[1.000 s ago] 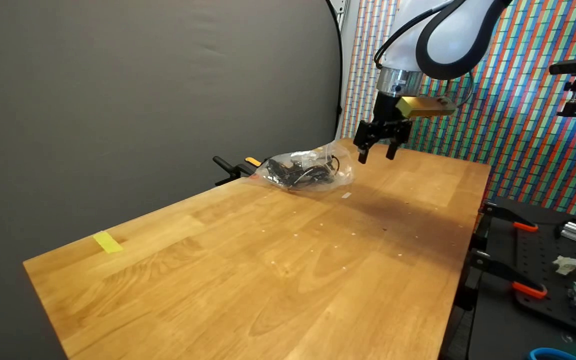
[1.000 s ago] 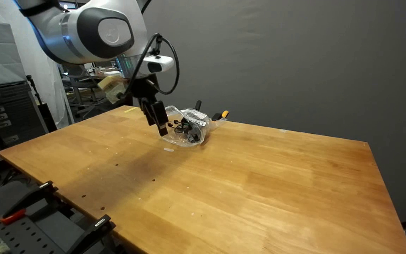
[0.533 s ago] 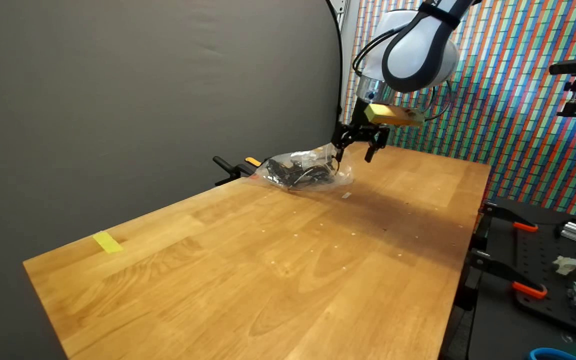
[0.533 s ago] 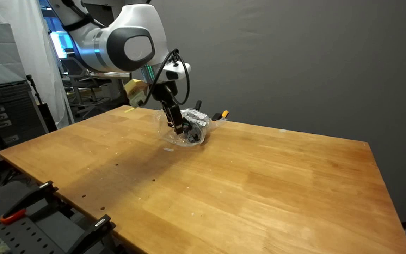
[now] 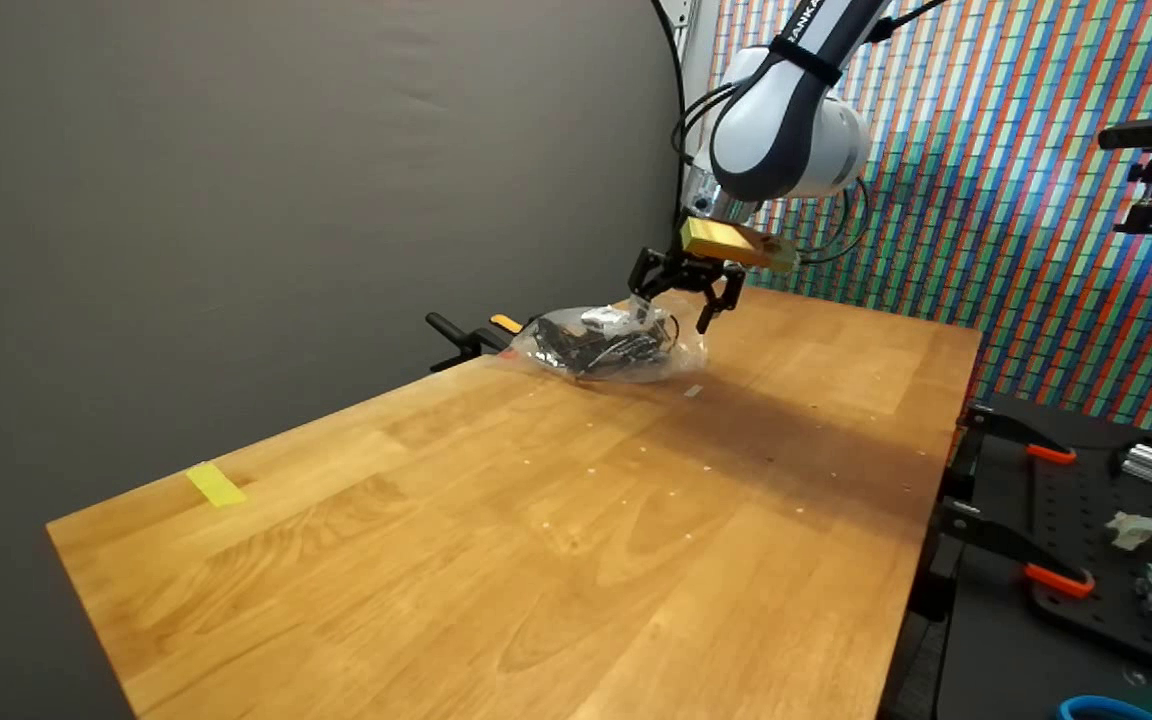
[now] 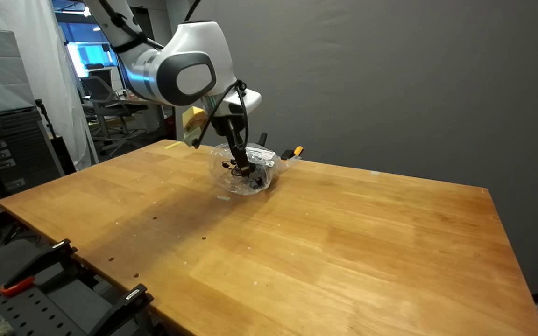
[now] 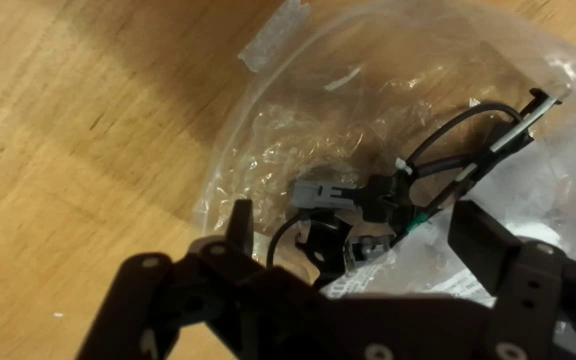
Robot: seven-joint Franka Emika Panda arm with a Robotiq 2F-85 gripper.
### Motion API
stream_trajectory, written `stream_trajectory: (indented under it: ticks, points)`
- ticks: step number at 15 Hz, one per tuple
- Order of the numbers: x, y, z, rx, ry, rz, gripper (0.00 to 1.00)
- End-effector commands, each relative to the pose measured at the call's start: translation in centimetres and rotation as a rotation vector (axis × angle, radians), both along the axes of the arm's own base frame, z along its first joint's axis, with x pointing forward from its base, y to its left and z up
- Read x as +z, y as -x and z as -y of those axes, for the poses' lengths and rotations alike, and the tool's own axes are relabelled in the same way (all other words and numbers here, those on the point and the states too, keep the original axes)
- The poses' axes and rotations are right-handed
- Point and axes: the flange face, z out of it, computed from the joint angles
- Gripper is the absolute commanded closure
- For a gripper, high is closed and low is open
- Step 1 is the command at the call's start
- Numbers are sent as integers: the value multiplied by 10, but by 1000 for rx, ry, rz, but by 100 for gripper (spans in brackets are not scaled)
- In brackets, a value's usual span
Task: Remove the cable from the plastic bag
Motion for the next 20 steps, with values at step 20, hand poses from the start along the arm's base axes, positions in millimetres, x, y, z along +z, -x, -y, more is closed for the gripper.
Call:
stream_trajectory:
  ticks: [20]
  points:
    - [2, 20, -70, -39, -157, -26, 0]
